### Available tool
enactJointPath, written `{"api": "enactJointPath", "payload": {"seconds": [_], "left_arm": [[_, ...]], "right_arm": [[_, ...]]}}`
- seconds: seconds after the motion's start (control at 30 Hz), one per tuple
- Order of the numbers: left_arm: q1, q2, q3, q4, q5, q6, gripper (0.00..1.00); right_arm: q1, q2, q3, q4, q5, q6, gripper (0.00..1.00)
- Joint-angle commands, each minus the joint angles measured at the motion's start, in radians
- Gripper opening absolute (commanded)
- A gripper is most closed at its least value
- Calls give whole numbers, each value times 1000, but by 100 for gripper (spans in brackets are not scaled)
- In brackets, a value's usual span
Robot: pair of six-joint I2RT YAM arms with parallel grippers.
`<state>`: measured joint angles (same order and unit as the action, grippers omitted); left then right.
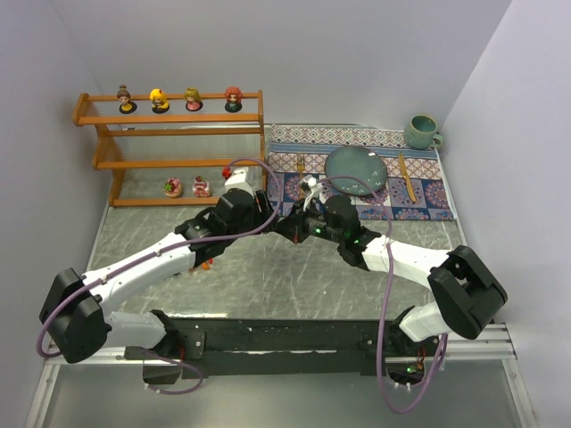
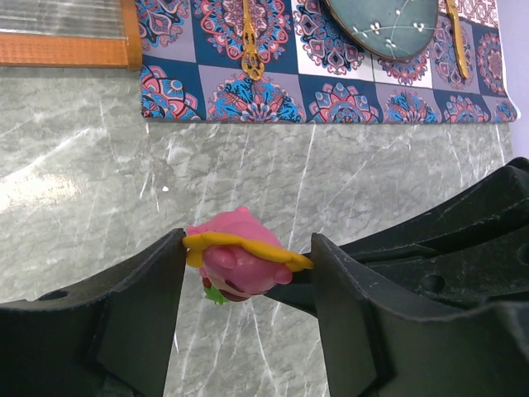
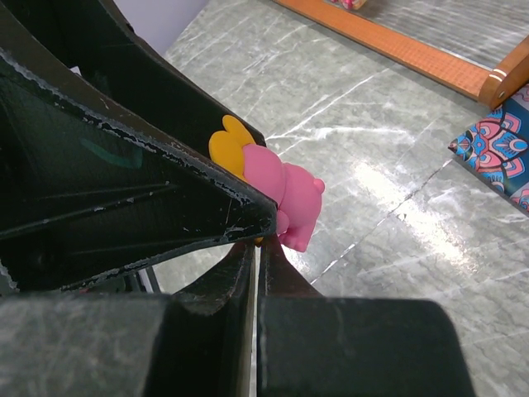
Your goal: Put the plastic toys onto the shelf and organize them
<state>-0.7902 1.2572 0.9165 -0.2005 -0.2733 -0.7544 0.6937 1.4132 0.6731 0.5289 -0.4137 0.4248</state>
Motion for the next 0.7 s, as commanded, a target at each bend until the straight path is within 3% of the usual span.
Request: {"api": "enactJointPath", "payload": {"seconds": [0.0,0.33,0.43,0.47,0.5,0.57,0.67], "left_arm": [[9,-33,5,21,25,41,47],[9,-53,-14,26,3,81,15],[17,-62,-22,30,3,72,27],[20,-62,-24,30,11,70,42],[29,-62,-27,33,20,70,48],[42,-61,-30,38,55,70,55],[65,-64,-39,49,91,81,56]], "right_arm": [[10,-11,6,56,-20,-15,0],[18,16,-4,60,-17,-29,0],[18,15,-13,79,-34,-38,0],[20,15,-15,82,-36,-40,0],[20,15,-17,86,-39,-40,0],[18,18,-15,89,-42,-40,0],[18,23,-9,88,-51,-44,0]]}}
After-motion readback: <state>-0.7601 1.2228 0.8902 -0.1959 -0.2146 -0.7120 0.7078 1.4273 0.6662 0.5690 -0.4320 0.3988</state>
